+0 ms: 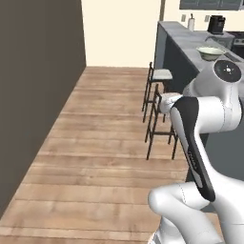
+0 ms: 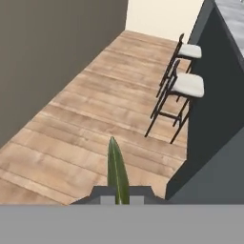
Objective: There is a bowl on the dining counter. Grab a lemon wedge from the fridge and place it in the bowl. Then get the liquor bottle and glass cup from the cabinet and place them next to the bowl.
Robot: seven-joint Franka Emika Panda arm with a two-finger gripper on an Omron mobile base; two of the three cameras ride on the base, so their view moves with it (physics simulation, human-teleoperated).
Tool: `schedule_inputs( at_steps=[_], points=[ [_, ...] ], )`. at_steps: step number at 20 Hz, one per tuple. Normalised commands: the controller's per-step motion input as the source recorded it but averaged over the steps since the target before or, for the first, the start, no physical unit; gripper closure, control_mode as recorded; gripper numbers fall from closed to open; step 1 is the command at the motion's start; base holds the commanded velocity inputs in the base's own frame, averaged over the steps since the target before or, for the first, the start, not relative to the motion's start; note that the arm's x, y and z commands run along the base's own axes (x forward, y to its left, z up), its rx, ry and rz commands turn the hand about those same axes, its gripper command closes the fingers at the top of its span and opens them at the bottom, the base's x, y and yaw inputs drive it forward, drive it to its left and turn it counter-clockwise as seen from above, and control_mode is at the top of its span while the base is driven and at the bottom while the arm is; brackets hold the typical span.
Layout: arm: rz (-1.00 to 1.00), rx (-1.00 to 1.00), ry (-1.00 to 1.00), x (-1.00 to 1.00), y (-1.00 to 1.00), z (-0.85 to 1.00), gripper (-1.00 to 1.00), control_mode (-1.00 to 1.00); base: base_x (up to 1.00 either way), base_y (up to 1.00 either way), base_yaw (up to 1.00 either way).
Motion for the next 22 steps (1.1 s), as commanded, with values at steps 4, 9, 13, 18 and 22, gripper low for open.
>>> schedule_inputs(
  at_steps=[4, 9, 13, 18, 22],
  points=[
    [0.00, 0.00, 0.00, 0.00, 0.00, 0.00, 1.00, 1.00, 0.60, 0.67, -0.50],
    [0.00, 0.00, 0.00, 0.00, 0.00, 0.00, 1.00, 1.00, 0.62, 0.69, -0.50],
    [0.00, 0.00, 0.00, 0.00, 0.00, 0.00, 1.00, 1.00, 0.64, 0.70, -0.50],
    [0.00, 0.00, 0.00, 0.00, 0.00, 0.00, 1.00, 1.00, 0.62, 0.68, -0.50],
    [0.00, 0.00, 0.00, 0.00, 0.00, 0.00, 1.00, 1.00, 0.58, 0.67, -0.50]
  ],
)
